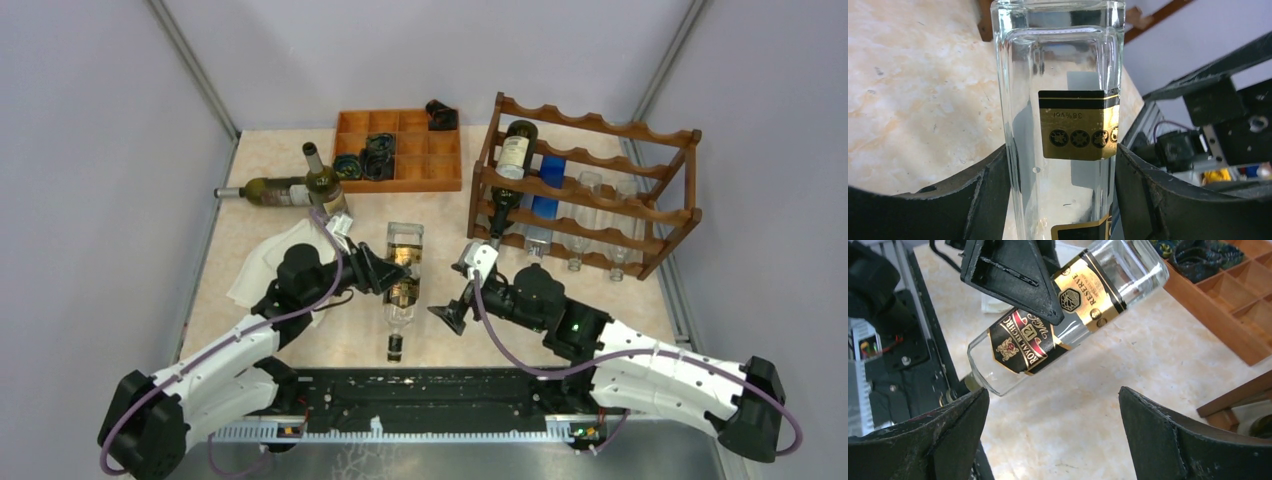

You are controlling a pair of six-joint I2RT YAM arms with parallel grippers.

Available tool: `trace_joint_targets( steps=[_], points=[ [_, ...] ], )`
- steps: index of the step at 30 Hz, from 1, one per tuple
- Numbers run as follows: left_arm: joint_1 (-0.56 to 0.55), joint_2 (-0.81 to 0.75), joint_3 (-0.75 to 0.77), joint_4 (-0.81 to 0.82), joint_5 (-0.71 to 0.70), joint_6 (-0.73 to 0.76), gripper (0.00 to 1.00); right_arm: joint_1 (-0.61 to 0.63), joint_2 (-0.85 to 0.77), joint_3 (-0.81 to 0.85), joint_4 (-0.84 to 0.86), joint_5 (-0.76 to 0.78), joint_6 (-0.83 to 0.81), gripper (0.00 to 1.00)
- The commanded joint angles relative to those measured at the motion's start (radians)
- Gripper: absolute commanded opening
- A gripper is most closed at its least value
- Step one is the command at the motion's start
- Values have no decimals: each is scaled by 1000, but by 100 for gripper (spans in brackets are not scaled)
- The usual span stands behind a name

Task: Put the wine bottle on the wine rack
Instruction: Pick up the wine bottle from the center of the board.

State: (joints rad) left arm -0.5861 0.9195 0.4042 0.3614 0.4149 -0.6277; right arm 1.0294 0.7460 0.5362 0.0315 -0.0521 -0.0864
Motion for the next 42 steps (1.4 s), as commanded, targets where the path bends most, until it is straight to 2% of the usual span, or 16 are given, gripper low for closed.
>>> trace_joint_targets(
  steps=[1,6,10,14,19,23,29,36,39,42],
  points=[
    [5,-55,-12,273,-160,-203,0,24,30,-38,191,128,237,98],
    [2,-56,-17,343,-272,-270,0,130,49,-125,358,319,320,98],
    [-8,-27,-2,389,-327,-283,0,183,118,-142,396,399,413,98],
    [-28,7,15,430,-391,-283,0,234,211,-124,429,553,518,98],
    [-57,39,35,455,-492,-315,0,259,328,-89,492,621,556,98],
    [-68,50,49,457,-539,-378,0,268,388,-85,556,694,560,93],
    [-91,64,62,454,-587,-466,0,268,431,-81,642,734,503,76],
    [-135,88,70,456,-641,-516,0,271,473,-52,683,733,453,63],
    [-144,86,70,455,-661,-517,0,270,473,-48,679,739,434,49],
    [-147,83,71,451,-676,-517,0,271,473,-42,650,752,442,46]
  ],
)
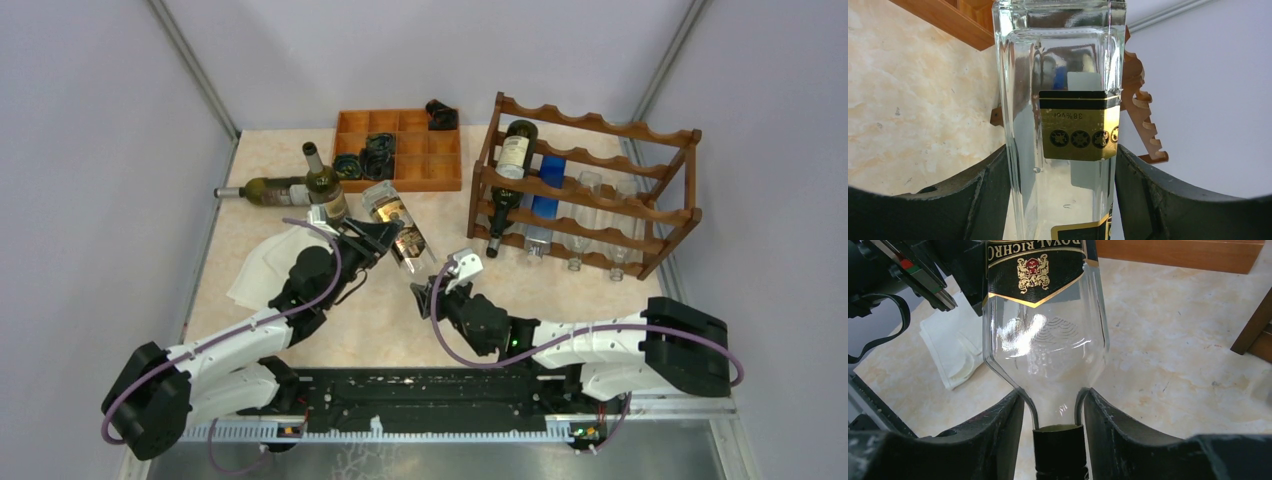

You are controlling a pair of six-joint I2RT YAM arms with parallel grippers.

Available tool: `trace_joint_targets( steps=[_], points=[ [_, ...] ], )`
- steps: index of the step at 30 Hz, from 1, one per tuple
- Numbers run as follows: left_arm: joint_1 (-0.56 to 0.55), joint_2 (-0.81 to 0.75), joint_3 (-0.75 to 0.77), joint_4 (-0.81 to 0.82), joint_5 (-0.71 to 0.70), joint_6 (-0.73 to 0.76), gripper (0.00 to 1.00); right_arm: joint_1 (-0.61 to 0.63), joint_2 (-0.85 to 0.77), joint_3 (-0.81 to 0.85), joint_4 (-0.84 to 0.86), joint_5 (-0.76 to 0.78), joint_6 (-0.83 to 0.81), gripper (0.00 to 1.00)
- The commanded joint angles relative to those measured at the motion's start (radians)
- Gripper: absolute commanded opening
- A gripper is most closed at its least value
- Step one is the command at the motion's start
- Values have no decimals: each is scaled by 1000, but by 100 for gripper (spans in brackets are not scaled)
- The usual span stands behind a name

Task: Put the wine bottle on the wine rack
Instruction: Pick up the wine bottle from the center of the board.

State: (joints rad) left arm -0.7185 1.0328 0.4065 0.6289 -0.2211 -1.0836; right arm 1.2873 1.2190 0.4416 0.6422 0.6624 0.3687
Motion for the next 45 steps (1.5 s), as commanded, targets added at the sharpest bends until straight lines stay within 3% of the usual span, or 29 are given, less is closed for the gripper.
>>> trace_joint_targets(
  steps=[1,5,6,9,10,13,17,22,27,37,45],
  points=[
    [-15,-29,70,183,-42,-60,0,12,2,54,32,40,-10,46],
    [-19,-25,72,181,-43,-68,0,12,14,73,-18,40,8,48],
    [-19,-25,72,181,-42,-70,0,12,15,75,-21,39,8,44],
    [-19,-23,72,180,-39,-74,0,13,17,82,-33,39,-3,7],
    [-20,-23,72,180,-38,-75,0,12,16,84,-38,41,-5,0],
    [-20,-22,72,177,-32,-84,2,13,1,73,-35,42,-9,0],
    [-20,-21,75,156,-17,-94,31,14,-70,29,5,49,-19,0],
    [-20,-26,72,110,-9,-102,78,14,-154,-17,9,58,-24,0],
    [-21,-34,68,81,-1,-89,97,14,-191,-39,-3,71,-14,0],
    [-20,-60,48,-83,-16,-80,99,14,-284,-94,-12,104,16,0],
    [-19,-31,4,-105,15,-118,99,15,-305,-112,-78,114,43,0]
  ],
)
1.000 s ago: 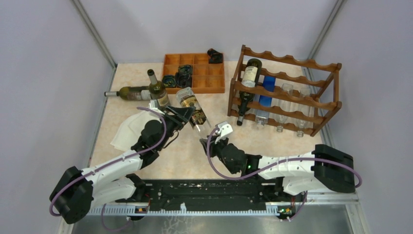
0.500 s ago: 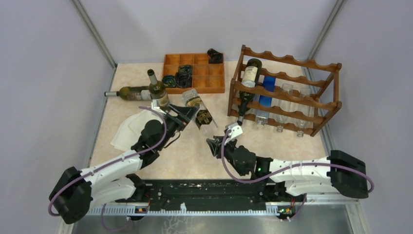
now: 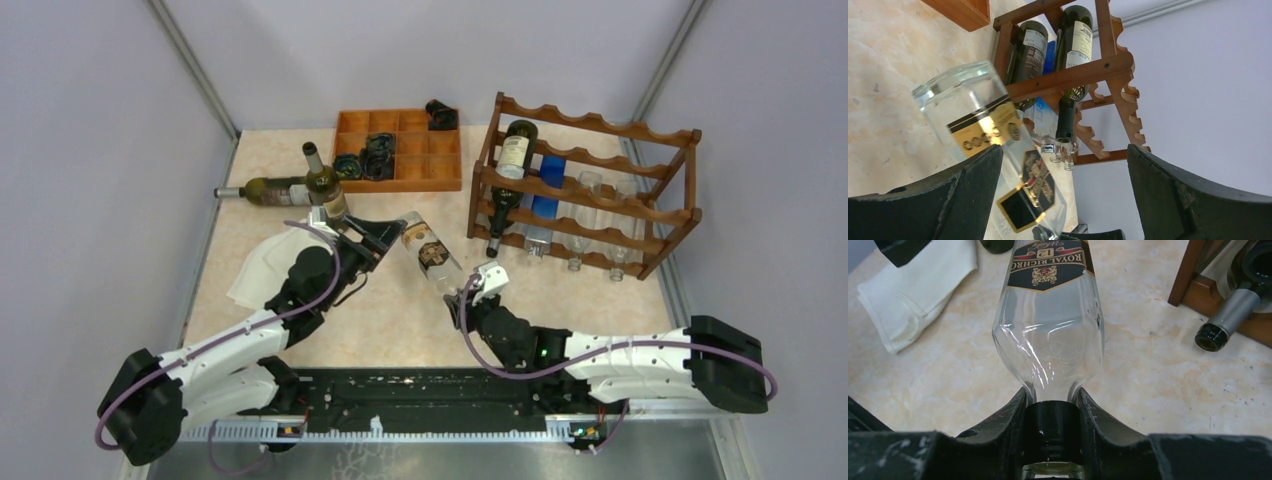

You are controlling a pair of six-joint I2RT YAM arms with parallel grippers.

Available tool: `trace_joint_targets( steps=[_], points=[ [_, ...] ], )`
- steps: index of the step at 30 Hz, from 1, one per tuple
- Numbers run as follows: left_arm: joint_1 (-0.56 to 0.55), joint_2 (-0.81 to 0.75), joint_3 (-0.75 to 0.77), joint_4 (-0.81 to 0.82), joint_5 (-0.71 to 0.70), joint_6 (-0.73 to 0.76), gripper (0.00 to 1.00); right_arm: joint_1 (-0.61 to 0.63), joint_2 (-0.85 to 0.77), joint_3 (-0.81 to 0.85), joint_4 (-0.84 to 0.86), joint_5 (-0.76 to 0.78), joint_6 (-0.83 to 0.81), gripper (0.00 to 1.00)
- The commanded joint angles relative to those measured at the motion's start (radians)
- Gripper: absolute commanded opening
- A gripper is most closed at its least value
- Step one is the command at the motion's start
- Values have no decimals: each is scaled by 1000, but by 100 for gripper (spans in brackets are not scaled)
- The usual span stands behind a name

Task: Put the wine bottle on the wine rack
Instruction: Pick up the wine bottle from the center of the board.

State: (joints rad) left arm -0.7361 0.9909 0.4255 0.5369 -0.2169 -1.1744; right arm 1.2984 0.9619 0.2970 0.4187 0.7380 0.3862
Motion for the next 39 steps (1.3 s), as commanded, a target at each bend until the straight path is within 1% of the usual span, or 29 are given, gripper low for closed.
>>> trace_joint_targets(
  steps=[1,6,11,17,21,25,27,30,32,34,35,37,39],
  points=[
    [-2,15,-17,-17,13,-27,99,3,-46,29,141,40,32,0],
    [-2,3,-39,-41,8,-21,99,3,-44,22,111,48,48,0],
    [-2,-45,-51,-77,-5,48,99,7,-89,13,84,69,45,0],
    [-2,-117,-80,-129,-10,142,99,36,-170,5,-51,122,68,0],
    [-2,-144,-109,-163,12,165,99,107,-215,16,-141,187,72,0],
    [-2,-164,-142,-153,32,185,99,214,-248,52,-264,278,91,0],
    [-2,-171,-161,-128,55,210,99,253,-254,68,-351,318,132,0],
    [-1,-167,-177,-123,100,235,99,262,-261,66,-438,332,203,0],
    [-1,-156,-185,-157,120,190,99,262,-260,45,-429,344,215,0],
    [0,-140,-204,-183,139,74,99,261,-241,28,-371,349,207,0],
    [0,-124,-222,-170,156,11,99,262,-222,22,-342,349,201,0],
    [0,-79,-276,-61,203,-97,99,262,-172,18,-285,336,197,0],
    [-5,-15,-298,30,236,-184,99,262,-117,26,-239,329,203,0]
  ],
)
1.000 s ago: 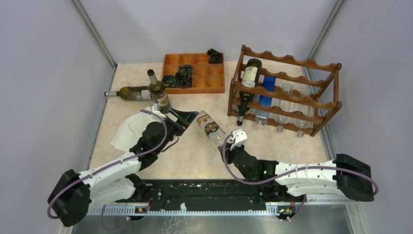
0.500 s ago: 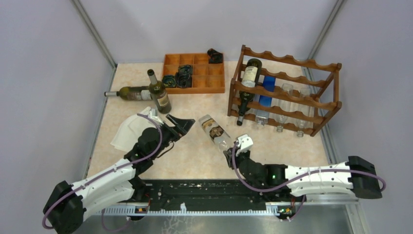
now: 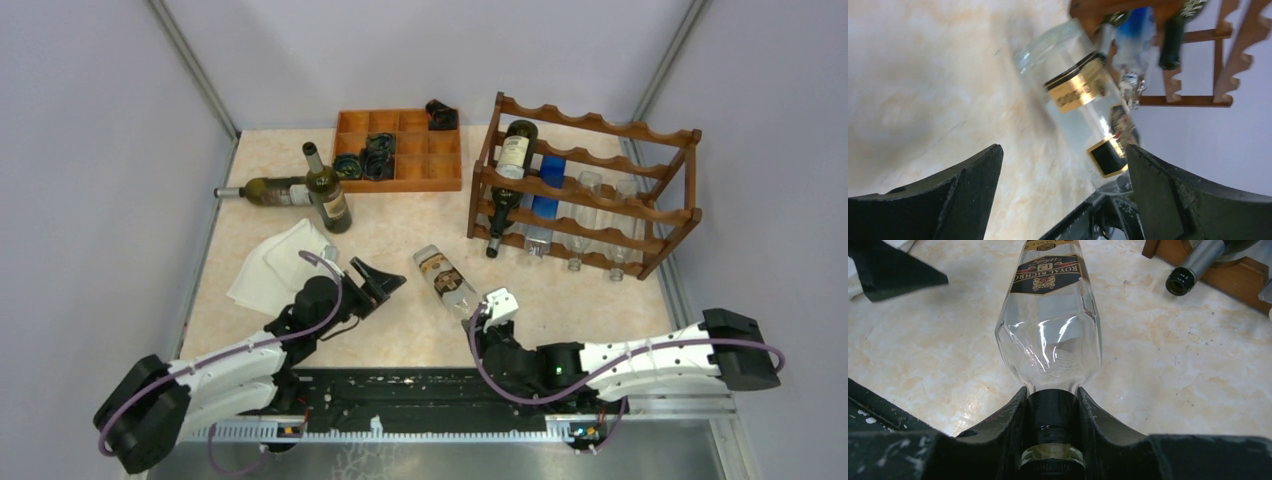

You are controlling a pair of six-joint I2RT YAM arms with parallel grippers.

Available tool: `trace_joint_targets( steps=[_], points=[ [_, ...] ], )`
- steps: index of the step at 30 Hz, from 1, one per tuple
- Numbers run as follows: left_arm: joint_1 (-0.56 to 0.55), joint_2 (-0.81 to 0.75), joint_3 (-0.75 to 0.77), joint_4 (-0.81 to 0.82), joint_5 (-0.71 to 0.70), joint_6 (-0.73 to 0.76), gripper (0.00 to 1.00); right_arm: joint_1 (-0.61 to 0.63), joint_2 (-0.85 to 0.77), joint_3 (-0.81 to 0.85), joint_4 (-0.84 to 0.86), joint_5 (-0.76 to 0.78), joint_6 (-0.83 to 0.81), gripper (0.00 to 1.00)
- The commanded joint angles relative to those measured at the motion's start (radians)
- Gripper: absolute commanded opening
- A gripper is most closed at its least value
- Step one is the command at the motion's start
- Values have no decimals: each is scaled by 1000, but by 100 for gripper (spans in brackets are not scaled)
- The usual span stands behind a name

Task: Put the wine bottle on the wine rack
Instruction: Pick up the wine bottle from the center of the board.

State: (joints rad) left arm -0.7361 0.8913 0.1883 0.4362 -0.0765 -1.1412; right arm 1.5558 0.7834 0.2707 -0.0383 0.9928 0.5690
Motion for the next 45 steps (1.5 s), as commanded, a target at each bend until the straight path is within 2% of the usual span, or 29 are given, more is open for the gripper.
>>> trace_joint_targets(
  steps=[1,7,15,26,31,33,35,38,40,45],
  points=[
    [-6,125,-62,158,108,-267,99,4,85,56,233,71,24,0],
    [-33,313,-25,293,102,-379,99,4,159,64,314,61,6,0],
    [-42,475,64,395,93,-383,99,5,136,42,294,43,37,0],
    [-49,714,167,463,178,-479,99,-2,114,39,230,36,55,0],
    [-50,781,198,529,211,-505,92,-4,104,27,221,-20,24,0],
    [-50,803,208,560,219,-510,84,-3,104,25,221,-42,7,2],
    [-49,825,213,604,226,-523,67,-4,101,25,212,-48,7,9],
    [-50,860,214,684,241,-538,22,-6,100,27,187,-43,15,21],
    [-50,876,216,720,253,-545,2,-14,104,36,155,-39,34,32],
    [-61,884,231,732,267,-539,0,-47,129,57,118,-66,62,56]
  ],
)
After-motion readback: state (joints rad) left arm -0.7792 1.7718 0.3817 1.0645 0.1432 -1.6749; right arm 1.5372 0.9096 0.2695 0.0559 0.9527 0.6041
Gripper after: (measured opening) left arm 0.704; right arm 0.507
